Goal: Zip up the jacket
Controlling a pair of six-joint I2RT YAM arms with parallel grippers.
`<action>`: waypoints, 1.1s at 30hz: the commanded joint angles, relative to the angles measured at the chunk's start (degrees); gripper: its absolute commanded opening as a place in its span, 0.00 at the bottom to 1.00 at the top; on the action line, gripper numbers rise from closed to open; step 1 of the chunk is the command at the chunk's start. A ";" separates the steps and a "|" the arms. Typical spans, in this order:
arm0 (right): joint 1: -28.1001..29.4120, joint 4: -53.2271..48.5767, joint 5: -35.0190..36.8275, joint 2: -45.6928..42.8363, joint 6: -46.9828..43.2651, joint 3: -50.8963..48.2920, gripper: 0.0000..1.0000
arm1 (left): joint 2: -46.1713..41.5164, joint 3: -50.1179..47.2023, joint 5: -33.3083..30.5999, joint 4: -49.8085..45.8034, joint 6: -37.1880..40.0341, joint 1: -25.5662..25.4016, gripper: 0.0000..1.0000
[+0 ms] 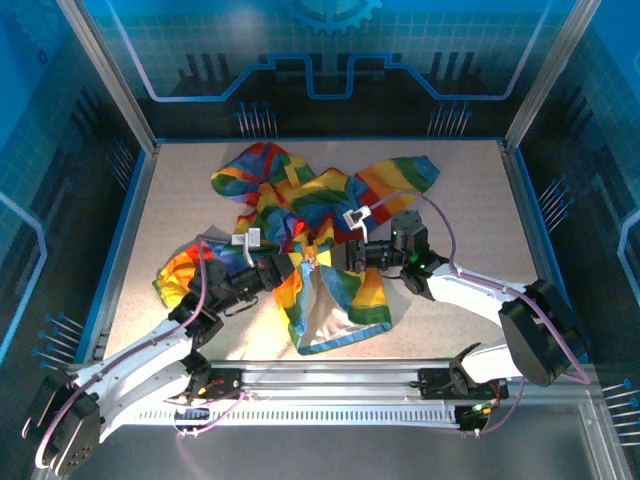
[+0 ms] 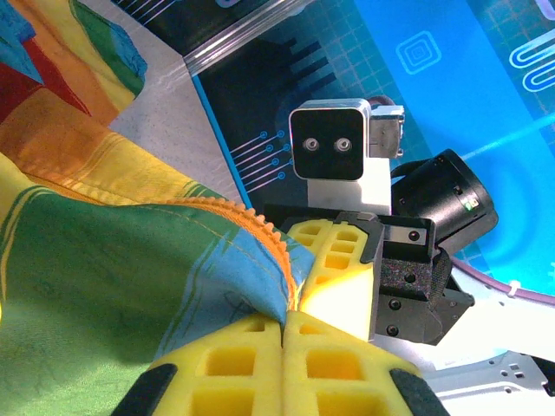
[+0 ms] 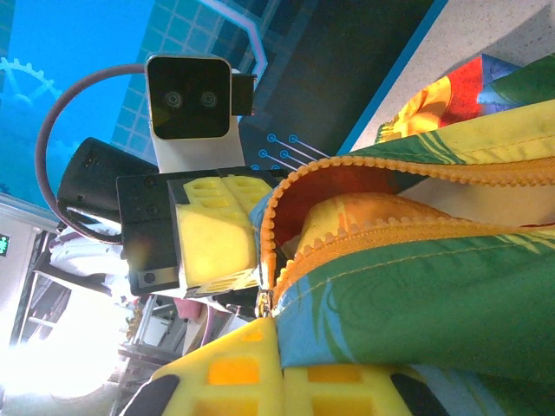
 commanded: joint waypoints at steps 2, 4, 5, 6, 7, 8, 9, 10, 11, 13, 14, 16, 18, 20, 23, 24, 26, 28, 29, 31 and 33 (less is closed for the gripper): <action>0.77 2.76 -1.34 0.59 0.50 -0.34 0.00 | -0.22 1.02 -0.82 2.06 1.21 0.47 0.00; 0.82 2.76 -1.30 0.77 0.59 -0.17 0.00 | 0.05 1.15 -0.45 2.28 0.90 0.48 0.00; 0.77 2.80 -1.29 0.79 0.57 -0.12 0.00 | 0.21 1.16 -0.26 2.24 0.87 0.49 0.00; 0.78 2.92 -1.18 0.89 0.57 0.05 0.00 | 0.31 1.21 -0.01 2.23 0.86 0.50 0.00; 0.87 3.01 -1.19 1.09 0.70 0.17 0.00 | 0.57 1.12 0.16 2.30 0.77 0.44 0.00; 0.89 3.02 -1.32 1.11 0.66 0.33 0.00 | 0.68 1.13 0.27 2.46 0.70 0.43 0.00; 0.91 3.02 -1.31 1.33 0.66 0.53 0.00 | 0.79 1.17 0.43 2.72 0.59 0.48 0.00; 1.01 3.09 -1.46 1.48 0.71 0.70 0.00 | 0.86 1.12 0.46 2.95 0.49 0.41 0.00; 1.14 3.17 -1.44 1.60 0.74 0.80 0.00 | 0.94 1.19 0.54 2.98 0.47 0.46 0.00; 1.22 3.42 -1.41 1.84 0.83 0.83 0.00 | 1.07 1.28 0.50 2.99 0.56 0.42 0.00; 1.22 3.46 -1.46 1.85 0.91 0.89 0.00 | 1.06 1.24 0.43 2.98 0.59 0.45 0.00; 1.29 3.47 -1.37 1.97 0.97 0.85 0.00 | 1.09 1.29 0.45 2.98 0.64 0.47 0.00; 1.28 3.59 -1.11 1.94 1.10 0.81 0.00 | 1.12 1.35 0.54 2.99 0.66 0.48 0.00; 1.30 3.84 -0.59 1.77 1.34 0.71 0.00 | 1.16 1.30 0.81 2.75 0.69 0.45 0.00; 1.26 4.36 0.45 1.71 2.02 0.84 0.00 | 1.34 1.24 1.17 2.49 0.69 0.47 0.00; 1.30 4.51 0.68 1.83 2.17 0.89 0.00 | 1.35 1.20 1.34 2.33 0.64 0.49 0.00; 1.30 4.54 1.06 1.68 2.15 0.89 0.00 | 1.43 1.29 1.67 2.17 0.60 0.49 0.00; 1.31 4.51 1.44 1.69 2.06 0.88 0.00 | 1.41 1.38 1.94 1.64 0.64 0.41 0.00; 1.30 4.50 1.52 1.69 2.15 0.89 0.00 | 1.42 1.36 2.03 1.34 0.73 0.37 0.00; 1.30 4.45 1.87 1.69 2.22 0.89 0.00 | 1.45 1.30 2.34 0.39 0.94 0.26 0.00; 1.29 4.01 2.43 1.47 2.00 0.89 0.00 | 1.47 1.31 2.43 -0.50 1.27 0.06 0.00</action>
